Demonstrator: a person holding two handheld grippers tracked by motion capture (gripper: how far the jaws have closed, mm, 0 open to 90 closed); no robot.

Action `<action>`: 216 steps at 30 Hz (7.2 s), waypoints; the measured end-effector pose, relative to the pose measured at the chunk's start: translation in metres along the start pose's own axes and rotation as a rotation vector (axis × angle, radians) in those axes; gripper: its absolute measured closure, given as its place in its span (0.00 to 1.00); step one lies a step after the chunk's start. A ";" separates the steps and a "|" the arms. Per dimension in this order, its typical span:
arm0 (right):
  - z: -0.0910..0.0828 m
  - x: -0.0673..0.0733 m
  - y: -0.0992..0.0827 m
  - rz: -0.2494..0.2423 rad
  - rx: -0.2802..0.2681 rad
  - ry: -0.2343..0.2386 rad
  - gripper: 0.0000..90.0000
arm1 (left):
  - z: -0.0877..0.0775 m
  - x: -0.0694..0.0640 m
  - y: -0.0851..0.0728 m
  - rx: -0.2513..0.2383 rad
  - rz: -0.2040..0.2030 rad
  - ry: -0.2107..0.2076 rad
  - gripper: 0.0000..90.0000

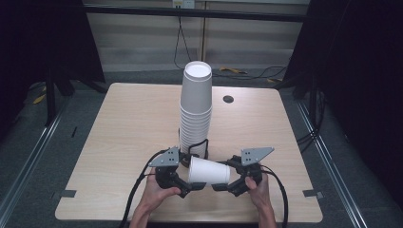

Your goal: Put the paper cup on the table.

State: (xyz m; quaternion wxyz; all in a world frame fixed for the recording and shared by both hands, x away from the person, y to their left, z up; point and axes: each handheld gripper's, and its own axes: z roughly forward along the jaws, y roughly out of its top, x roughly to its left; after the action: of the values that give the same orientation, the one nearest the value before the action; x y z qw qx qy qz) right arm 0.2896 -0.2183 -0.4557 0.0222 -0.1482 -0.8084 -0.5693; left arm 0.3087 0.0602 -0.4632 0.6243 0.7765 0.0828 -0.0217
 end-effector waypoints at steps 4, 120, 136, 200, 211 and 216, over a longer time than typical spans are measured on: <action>0.000 0.000 0.000 -0.004 0.003 0.004 0.25 | 0.000 -0.001 0.001 -0.001 0.002 -0.006 0.05; -0.033 0.007 -0.067 -0.011 -0.409 -0.973 0.15 | -0.116 0.083 0.043 0.623 -0.217 0.470 0.10; -0.034 0.007 -0.067 -0.013 -0.409 -0.967 0.15 | -0.092 0.112 0.056 0.867 -0.212 0.478 0.10; -0.033 0.007 -0.067 -0.010 -0.411 -0.972 0.15 | -0.084 0.107 -0.021 0.496 -0.206 0.547 0.17; -0.033 0.007 -0.067 -0.010 -0.411 -0.973 0.15 | -0.102 0.083 -0.031 0.302 -0.225 0.622 0.17; -0.033 0.007 -0.067 -0.010 -0.409 -0.974 0.15 | -0.106 0.068 -0.034 0.213 -0.219 0.650 0.17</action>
State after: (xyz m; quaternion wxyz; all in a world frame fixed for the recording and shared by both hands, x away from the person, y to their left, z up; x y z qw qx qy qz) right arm 0.2603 -0.2682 -0.5040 -0.3882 -0.3928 -0.5981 -0.5807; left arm 0.3636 0.1772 -0.4816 0.4747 0.7901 0.3571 0.1512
